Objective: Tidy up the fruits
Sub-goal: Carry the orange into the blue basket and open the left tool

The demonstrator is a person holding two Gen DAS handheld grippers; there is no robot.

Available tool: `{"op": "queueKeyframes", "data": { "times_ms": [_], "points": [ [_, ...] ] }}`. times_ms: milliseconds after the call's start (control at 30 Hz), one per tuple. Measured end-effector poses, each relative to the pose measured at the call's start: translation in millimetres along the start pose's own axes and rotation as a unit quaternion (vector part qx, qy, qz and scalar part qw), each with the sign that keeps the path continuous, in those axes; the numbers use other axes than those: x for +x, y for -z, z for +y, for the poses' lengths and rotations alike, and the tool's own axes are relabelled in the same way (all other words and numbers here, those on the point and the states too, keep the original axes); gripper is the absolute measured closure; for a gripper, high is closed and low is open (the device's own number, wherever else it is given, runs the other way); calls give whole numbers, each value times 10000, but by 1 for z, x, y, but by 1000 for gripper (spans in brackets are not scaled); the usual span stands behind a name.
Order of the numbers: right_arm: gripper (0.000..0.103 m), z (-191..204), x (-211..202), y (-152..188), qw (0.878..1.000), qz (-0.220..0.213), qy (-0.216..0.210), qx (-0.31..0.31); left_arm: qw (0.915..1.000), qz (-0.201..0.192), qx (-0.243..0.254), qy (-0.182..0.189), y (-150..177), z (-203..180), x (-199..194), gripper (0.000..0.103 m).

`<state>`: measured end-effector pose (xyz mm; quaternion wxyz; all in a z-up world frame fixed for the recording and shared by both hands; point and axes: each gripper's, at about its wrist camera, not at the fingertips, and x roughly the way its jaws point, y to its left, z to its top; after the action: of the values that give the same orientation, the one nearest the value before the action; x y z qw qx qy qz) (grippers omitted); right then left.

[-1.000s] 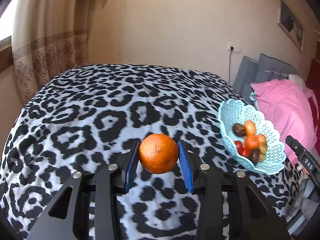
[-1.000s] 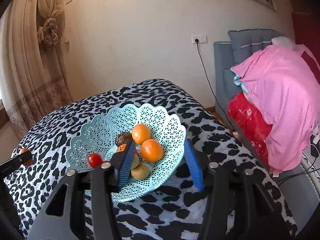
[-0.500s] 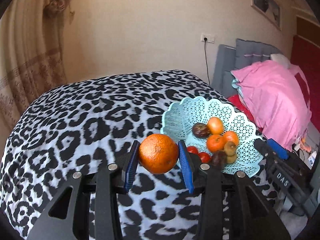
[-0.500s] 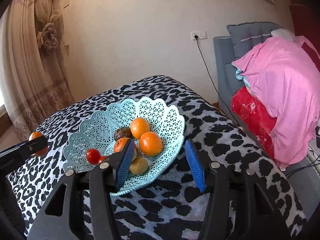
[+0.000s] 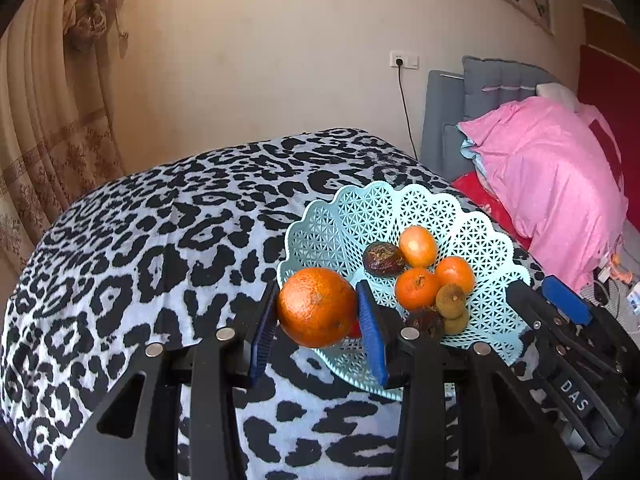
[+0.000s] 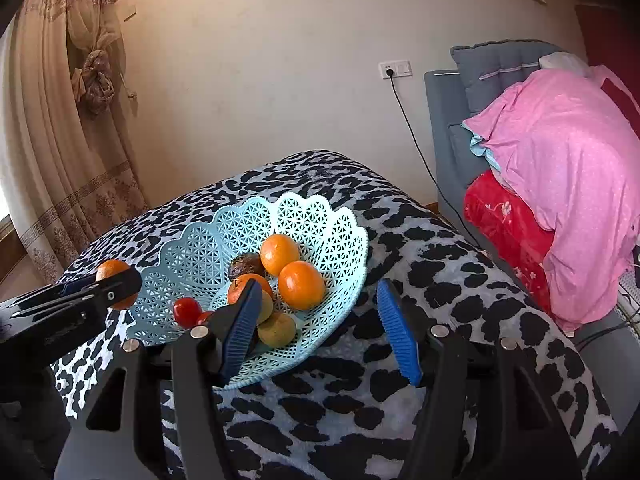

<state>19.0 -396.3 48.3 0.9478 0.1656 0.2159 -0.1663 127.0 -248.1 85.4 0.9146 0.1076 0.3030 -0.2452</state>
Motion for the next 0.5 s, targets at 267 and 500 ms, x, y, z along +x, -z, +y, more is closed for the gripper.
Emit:
{"op": "queueKeyframes", "data": {
  "times_ms": [267,500],
  "points": [
    [41,0,0,1,10000,12,-3,27,9998,12,191,-26,-3,-11,12,63],
    [41,0,1,1,10000,29,-6,51,9996,70,292,3,-4,-21,24,63]
  ]
}}
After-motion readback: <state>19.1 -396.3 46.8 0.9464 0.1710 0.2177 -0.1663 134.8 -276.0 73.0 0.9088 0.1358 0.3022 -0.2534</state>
